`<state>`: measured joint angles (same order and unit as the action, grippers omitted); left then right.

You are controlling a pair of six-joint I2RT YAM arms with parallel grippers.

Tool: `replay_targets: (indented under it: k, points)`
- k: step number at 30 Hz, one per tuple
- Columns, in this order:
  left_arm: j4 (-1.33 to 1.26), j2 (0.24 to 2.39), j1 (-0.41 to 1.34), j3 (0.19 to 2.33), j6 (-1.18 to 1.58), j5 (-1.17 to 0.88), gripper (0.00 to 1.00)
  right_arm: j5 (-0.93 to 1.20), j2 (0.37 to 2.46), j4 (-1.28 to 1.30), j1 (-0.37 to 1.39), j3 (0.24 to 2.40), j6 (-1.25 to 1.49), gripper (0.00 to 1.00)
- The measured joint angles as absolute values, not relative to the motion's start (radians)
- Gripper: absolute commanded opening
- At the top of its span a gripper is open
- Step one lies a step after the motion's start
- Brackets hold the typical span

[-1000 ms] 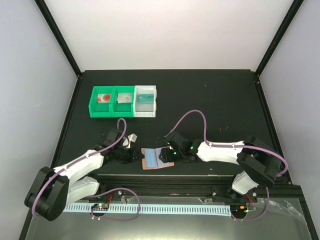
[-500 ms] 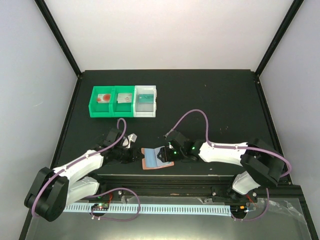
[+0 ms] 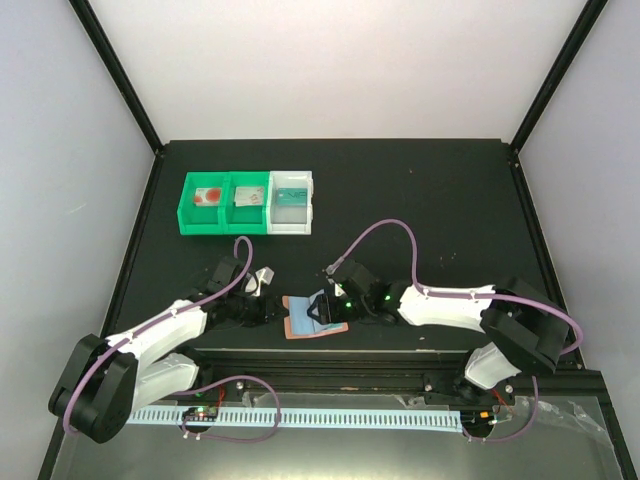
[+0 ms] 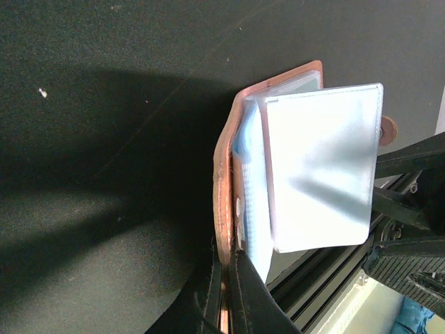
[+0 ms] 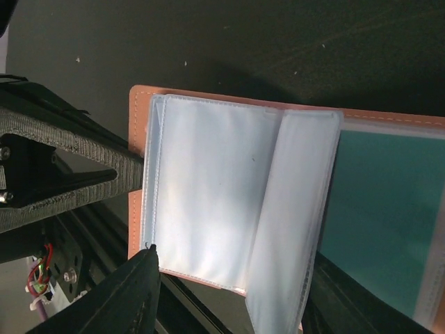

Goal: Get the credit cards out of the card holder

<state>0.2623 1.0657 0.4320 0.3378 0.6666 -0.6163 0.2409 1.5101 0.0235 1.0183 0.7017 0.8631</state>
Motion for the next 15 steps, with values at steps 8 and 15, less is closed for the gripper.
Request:
replay_targets:
  k: [8, 15]
  points:
    - [0.262, 1.066, 0.432, 0.338, 0.667, -0.616, 0.04, 0.269, 1.497, -0.035, 1.018, 0.661, 0.898, 0.33]
    - [0.262, 1.066, 0.432, 0.336, 0.667, -0.615, 0.04, 0.283, 1.488, -0.075, 1.018, 0.647, 0.919, 0.29]
